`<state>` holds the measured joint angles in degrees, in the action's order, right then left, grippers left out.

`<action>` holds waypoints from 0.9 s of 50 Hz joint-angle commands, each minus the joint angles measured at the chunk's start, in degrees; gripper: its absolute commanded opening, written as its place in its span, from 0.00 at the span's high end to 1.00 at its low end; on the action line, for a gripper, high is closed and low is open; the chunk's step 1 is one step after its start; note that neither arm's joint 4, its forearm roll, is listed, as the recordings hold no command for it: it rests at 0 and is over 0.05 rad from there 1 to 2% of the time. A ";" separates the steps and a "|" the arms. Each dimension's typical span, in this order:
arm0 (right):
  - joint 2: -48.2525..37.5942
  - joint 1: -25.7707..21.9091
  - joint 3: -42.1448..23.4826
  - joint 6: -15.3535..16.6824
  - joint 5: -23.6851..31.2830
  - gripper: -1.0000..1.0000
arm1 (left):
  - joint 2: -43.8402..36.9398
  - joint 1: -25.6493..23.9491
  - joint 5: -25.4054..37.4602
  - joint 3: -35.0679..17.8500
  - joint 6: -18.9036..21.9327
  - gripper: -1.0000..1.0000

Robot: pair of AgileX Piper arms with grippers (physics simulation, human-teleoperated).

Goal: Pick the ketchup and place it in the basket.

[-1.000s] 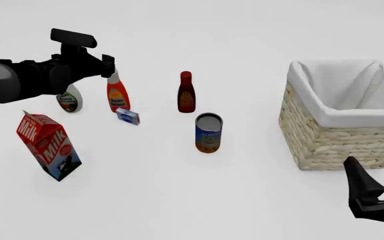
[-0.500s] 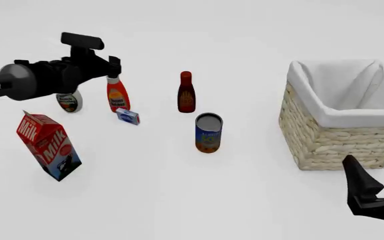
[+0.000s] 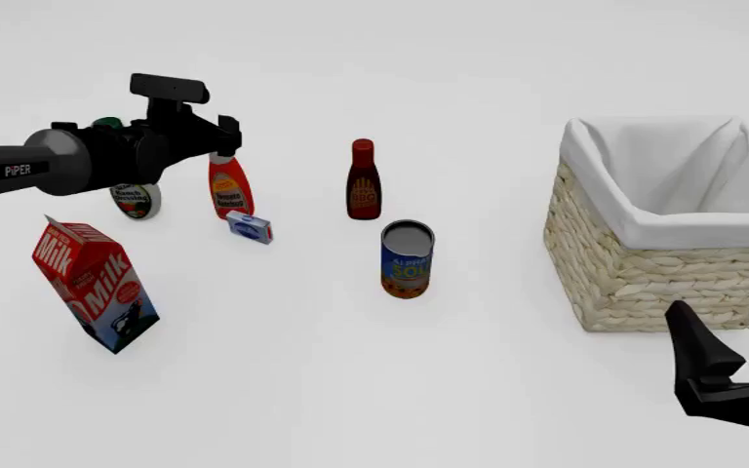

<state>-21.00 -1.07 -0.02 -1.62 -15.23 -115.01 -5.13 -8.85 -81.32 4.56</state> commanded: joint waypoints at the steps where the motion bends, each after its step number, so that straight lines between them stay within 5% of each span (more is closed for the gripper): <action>1: -0.86 -0.01 0.00 -0.14 -0.65 0.00 | -1.74 0.14 0.31 -1.50 -0.53 0.00; 45: -3.42 -0.09 0.00 -0.19 -2.52 0.00 | -6.53 0.50 0.04 -3.79 -2.21 0.00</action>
<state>-24.20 -1.13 -0.02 -1.79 -17.63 -120.68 -4.69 -8.58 -85.01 2.65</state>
